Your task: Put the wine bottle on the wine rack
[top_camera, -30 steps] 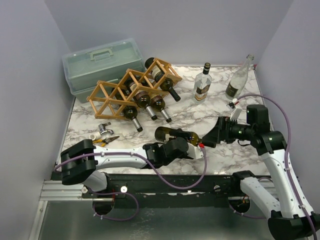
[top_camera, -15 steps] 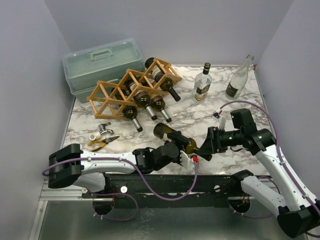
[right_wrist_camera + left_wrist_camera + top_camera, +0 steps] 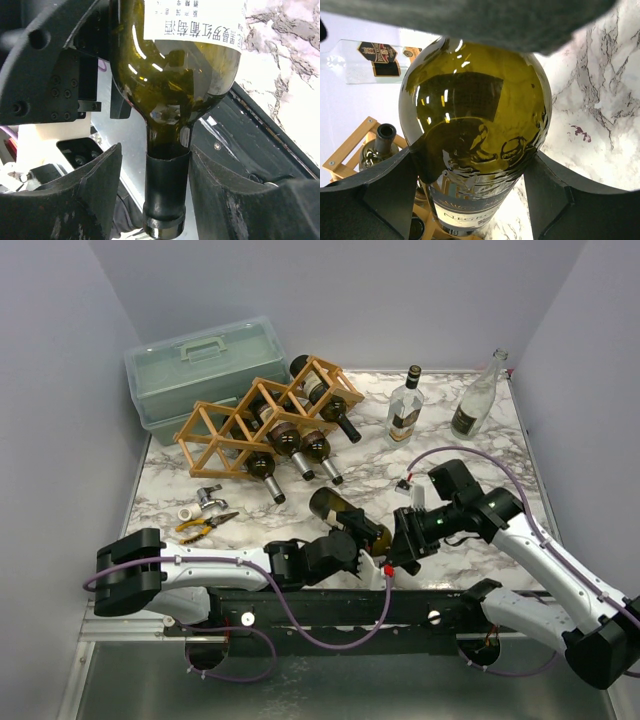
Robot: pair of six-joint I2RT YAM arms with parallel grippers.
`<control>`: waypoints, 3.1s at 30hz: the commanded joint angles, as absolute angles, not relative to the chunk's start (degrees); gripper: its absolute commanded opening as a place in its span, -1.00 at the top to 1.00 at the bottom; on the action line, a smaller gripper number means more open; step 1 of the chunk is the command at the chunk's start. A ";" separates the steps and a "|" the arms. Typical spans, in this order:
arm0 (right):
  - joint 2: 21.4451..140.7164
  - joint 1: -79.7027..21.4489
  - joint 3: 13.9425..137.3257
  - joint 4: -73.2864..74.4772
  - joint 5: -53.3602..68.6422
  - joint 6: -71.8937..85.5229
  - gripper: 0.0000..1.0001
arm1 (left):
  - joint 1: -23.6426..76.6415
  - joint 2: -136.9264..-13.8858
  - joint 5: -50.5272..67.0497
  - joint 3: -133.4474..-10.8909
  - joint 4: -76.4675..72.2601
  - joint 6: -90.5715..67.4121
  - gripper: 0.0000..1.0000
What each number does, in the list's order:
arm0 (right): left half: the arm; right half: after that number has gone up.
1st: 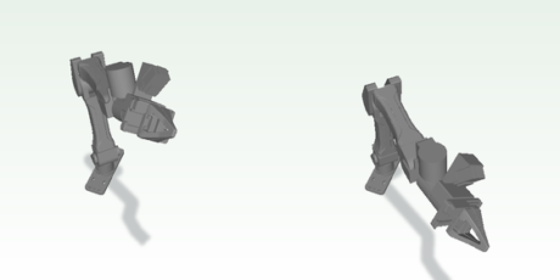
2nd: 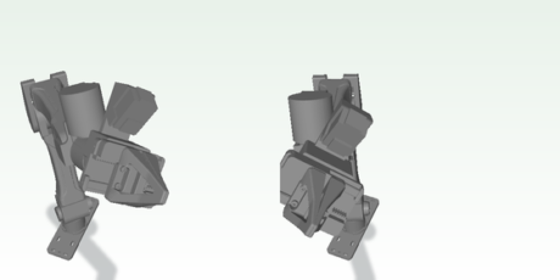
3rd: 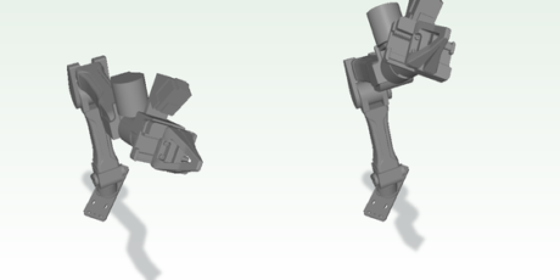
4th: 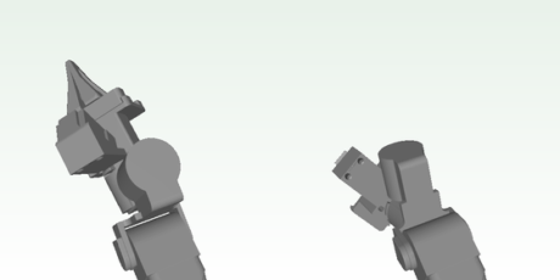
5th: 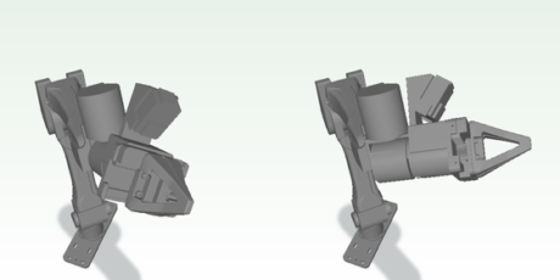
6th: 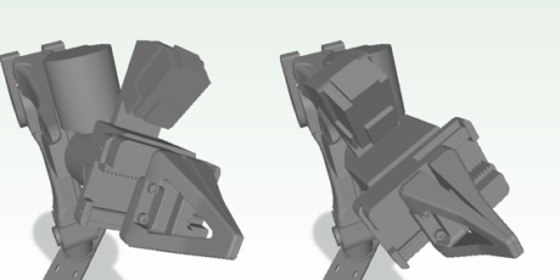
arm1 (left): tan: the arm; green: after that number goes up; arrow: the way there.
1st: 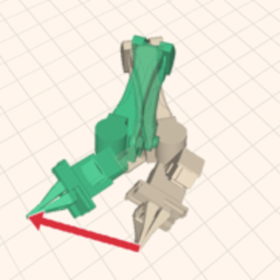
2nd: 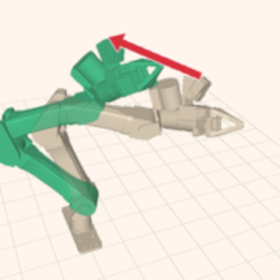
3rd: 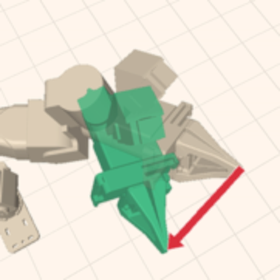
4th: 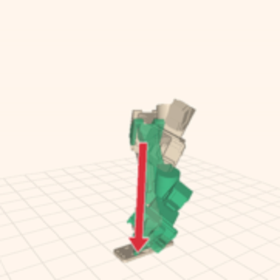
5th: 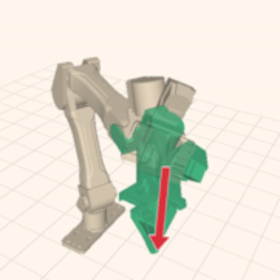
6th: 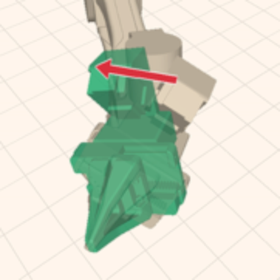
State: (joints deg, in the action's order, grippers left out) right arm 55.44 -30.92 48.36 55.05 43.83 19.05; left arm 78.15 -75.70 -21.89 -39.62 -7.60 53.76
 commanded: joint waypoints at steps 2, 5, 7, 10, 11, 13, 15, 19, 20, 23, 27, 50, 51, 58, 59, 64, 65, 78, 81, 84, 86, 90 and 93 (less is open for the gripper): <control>57.06 -31.99 48.43 55.94 43.47 19.25 -0.10 | 78.57 -72.24 -22.06 -40.30 -13.11 55.45 1.00; 57.61 -32.03 49.02 55.99 42.48 19.09 0.07 | 78.57 -72.07 -22.11 -40.16 -13.18 55.76 1.00; 57.50 -32.08 48.94 55.55 42.41 19.41 0.21 | 78.84 -71.86 -21.66 -40.36 -13.18 55.45 1.00; 57.38 -32.07 49.55 55.08 41.82 19.23 0.49 | 78.93 -71.00 -20.75 -40.19 -13.18 54.67 1.00; 57.32 -32.08 49.66 54.87 41.38 19.25 0.63 | 78.96 -70.97 -20.89 -40.16 -13.18 54.83 1.00; 56.84 -32.08 49.70 54.38 40.84 19.38 0.98 | 79.00 -71.10 -21.11 -40.45 -13.13 54.47 1.00; 55.79 -32.06 50.08 54.24 39.13 19.68 0.99 | 79.10 -70.69 -21.05 -40.75 -13.23 52.88 0.71; 53.02 -32.07 50.04 54.00 35.50 21.18 0.99 | 79.10 -70.06 -20.02 -41.04 -13.58 50.15 -0.25; 52.28 -32.07 50.00 53.88 34.47 21.73 0.99 | 79.10 -69.82 -19.60 -41.11 -13.58 49.46 -0.63; 50.81 -32.05 50.28 54.15 33.25 22.14 0.99 | 79.05 -69.29 -18.85 -41.33 -13.70 47.88 -0.98; 49.09 -32.07 49.75 53.14 31.41 24.14 0.99 | 78.96 -67.63 -17.76 -41.10 -13.71 47.04 -0.98; 40.88 -32.03 53.40 44.96 30.34 29.55 0.99 | 65.87 -49.05 -15.04 -45.65 -18.24 31.27 -0.97; 41.43 -32.06 53.76 44.22 30.84 29.76 0.99 | 64.62 -48.44 -15.53 -46.20 -18.54 30.39 -0.97; 48.61 -32.08 61.85 40.22 38.42 29.22 0.99 | 62.81 -49.88 -33.88 -56.54 -19.45 32.94 -0.97; 49.71 -32.08 62.66 38.95 39.62 29.54 0.99 | 62.44 -50.61 -35.94 -58.15 -19.51 32.93 -0.97; 52.87 -32.09 61.30 24.40 46.16 37.72 0.99 | 61.96 -52.37 -39.46 -60.88 -19.50 34.68 -0.97; 53.44 -32.16 59.63 20.99 46.71 39.50 0.99 | 61.96 -52.34 -39.90 -60.90 -19.51 34.53 -0.97; 67.36 -51.04 53.76 -5.14 33.55 51.29 0.99 | 57.57 -54.12 -42.18 -57.95 -20.15 37.86 -0.97; 68.71 -54.13 49.81 -13.21 27.79 54.80 0.99 | 54.01 -53.99 -44.06 -58.29 -19.47 34.85 -0.97; 69.99 -56.21 46.97 -19.77 23.35 57.42 0.99 | 52.38 -51.97 -44.06 -56.13 -19.18 33.78 -0.97; 71.77 -56.99 45.83 -23.09 22.12 58.76 0.99 | 50.94 -51.18 -43.12 -54.76 -19.25 33.08 -0.97; 74.63 -58.84 44.85 -27.35 17.44 59.31 0.99 | 49.97 -50.81 -42.27 -53.56 -19.33 32.72 -0.97; 77.04 -59.66 44.30 -31.20 14.41 59.82 0.99 | 49.53 -50.88 -41.94 -52.92 -19.77 33.18 -0.97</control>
State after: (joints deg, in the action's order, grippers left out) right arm 75.90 -58.24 43.64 -13.10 20.71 58.98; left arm 50.15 -51.51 -41.69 -54.24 -19.18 33.78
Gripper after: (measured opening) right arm 0.337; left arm 0.987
